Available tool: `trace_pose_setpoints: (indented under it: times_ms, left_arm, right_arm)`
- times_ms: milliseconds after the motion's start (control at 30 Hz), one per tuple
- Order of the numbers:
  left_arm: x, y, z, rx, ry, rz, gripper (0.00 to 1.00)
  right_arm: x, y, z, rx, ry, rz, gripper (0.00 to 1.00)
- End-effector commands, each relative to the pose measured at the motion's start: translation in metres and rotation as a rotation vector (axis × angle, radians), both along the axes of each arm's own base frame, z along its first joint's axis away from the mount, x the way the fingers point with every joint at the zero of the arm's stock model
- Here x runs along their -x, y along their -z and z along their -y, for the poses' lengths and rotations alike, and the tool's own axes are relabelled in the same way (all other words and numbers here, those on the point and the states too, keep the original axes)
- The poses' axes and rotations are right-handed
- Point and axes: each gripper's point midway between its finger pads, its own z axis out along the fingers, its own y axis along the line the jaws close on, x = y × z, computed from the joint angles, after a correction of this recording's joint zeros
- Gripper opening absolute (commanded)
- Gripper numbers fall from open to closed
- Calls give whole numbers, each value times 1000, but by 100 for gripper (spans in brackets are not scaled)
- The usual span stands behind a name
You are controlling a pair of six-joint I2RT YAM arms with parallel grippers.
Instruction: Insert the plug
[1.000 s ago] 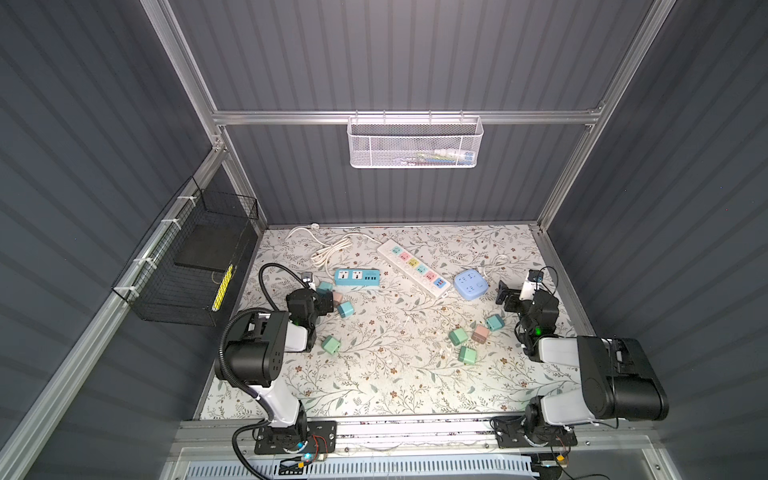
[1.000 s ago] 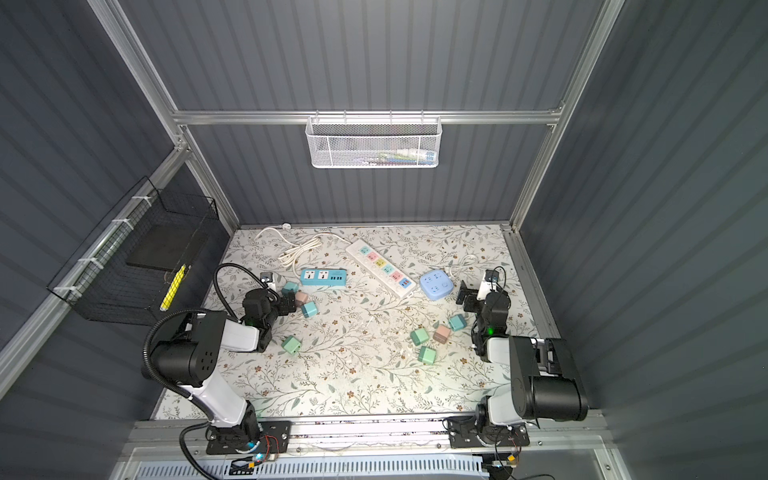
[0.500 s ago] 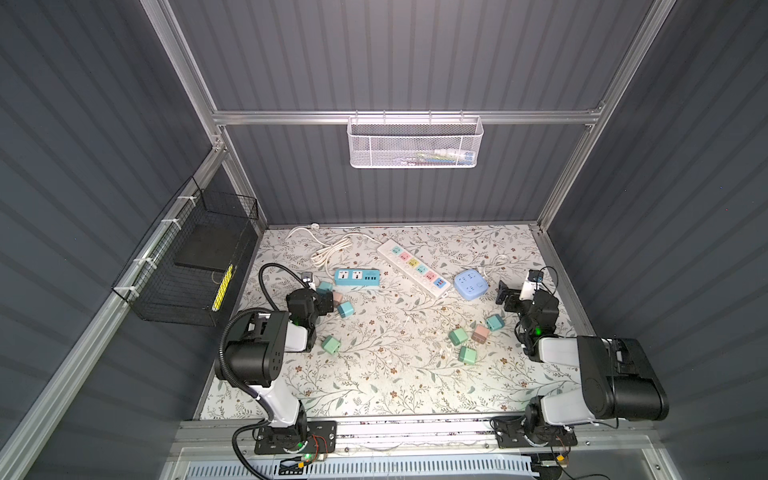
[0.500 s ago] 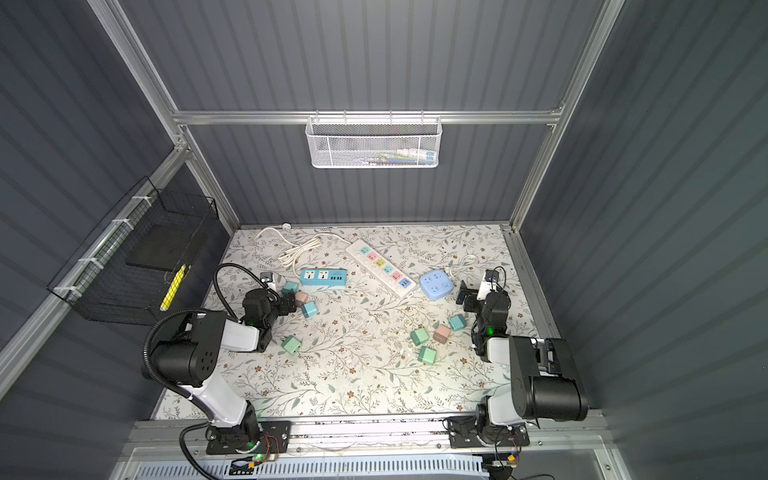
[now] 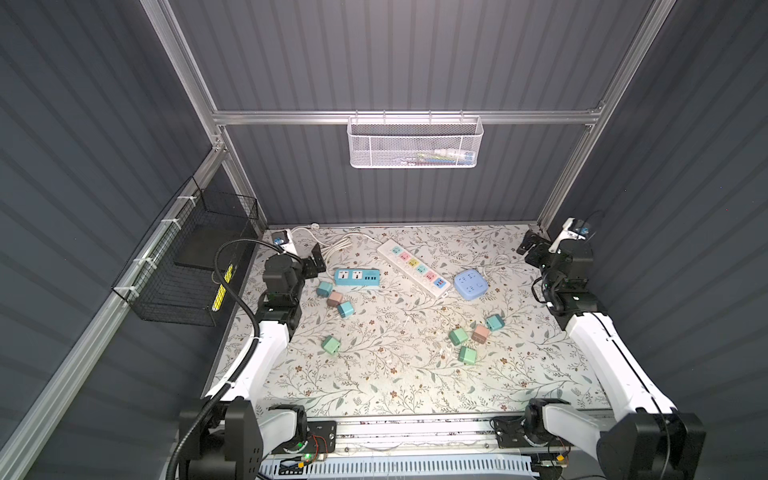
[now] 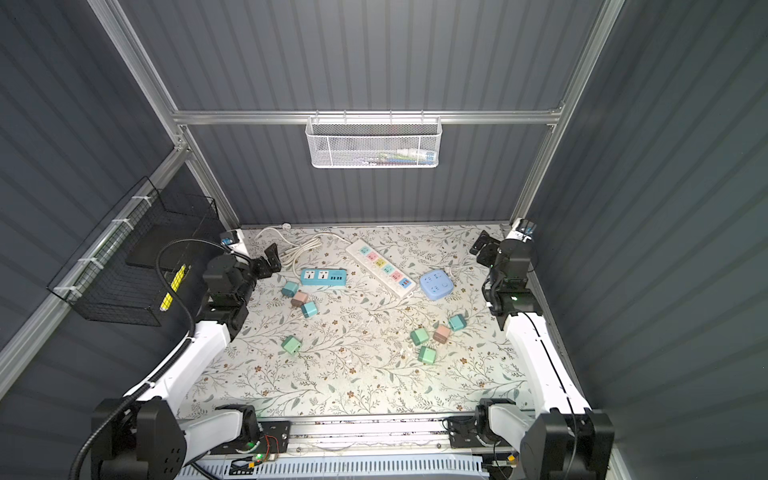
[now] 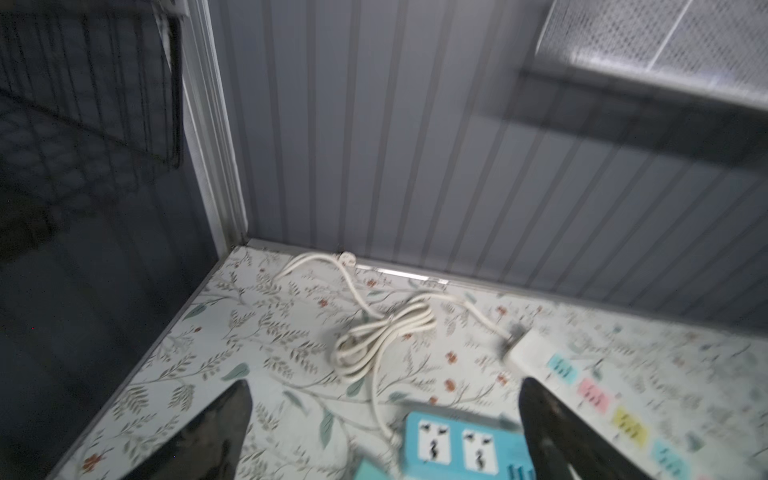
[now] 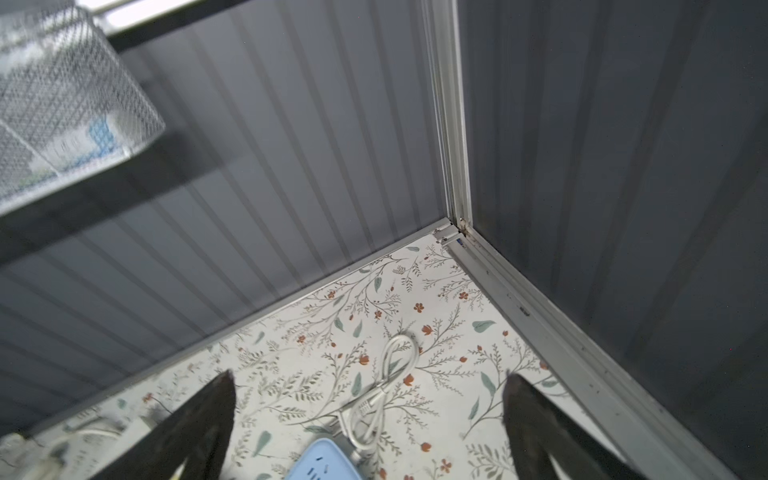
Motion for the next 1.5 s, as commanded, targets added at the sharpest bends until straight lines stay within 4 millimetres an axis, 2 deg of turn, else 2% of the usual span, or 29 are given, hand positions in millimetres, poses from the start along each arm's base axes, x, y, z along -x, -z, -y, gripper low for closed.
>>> trace_pose_setpoints:
  times_ms: [0,100,167,267,433,500,567,667,833,900,933,1000,1033,1100,1233,1300,1333,1467]
  left_arm:
    - [8,54,6,215,-36,-260,100]
    - [6,84,0,333,-124,-354,100]
    - [-1,92,7,400,-79,-361,100]
    - [-10,89,28,468,37,-335,100]
    - [-14,74,50,558,169,-302,100]
    - [-13,71,60,612,225,-283,100]
    - [-11,71,65,678,258,-265,100]
    - [-8,85,62,750,217,-308,100]
    - [-10,85,79,756,344,-334,100]
    - [-12,96,85,727,307,-417,99]
    - [-13,101,92,717,294,-445,95]
    - [-17,115,99,741,209,-510,88]
    - [-19,121,105,763,189,-545,81]
    - [-25,132,118,787,176,-605,75]
    - [-33,147,132,750,45,-672,85]
    - [-33,149,136,722,-38,-681,92]
    - [-33,149,139,716,-67,-678,99]
    - [-39,155,143,710,-210,-751,100]
  right_arm:
    - [21,88,-7,-250,-30,-272,97]
    - [21,103,-19,-257,-89,-375,94]
    - [23,118,-19,-243,-81,-455,93]
    - [28,135,-23,-253,-87,-539,91]
    - [27,148,-45,-216,-139,-601,87]
    - [24,152,-65,-178,-189,-631,86]
    - [20,155,-93,-129,-263,-664,85]
    - [13,159,-135,-68,-384,-687,84]
    - [0,159,-206,11,-593,-702,85]
    - [-4,158,-224,44,-636,-713,85]
    - [-6,157,-230,48,-649,-712,85]
    - [-8,157,-236,45,-657,-705,86]
    - [-8,157,-236,42,-652,-700,87]
    - [-6,156,-234,41,-650,-688,88]
    - [3,159,-224,65,-629,-688,90]
    - [8,163,-217,88,-609,-691,91]
    - [11,163,-213,100,-600,-689,91]
    - [18,165,-197,136,-552,-681,93]
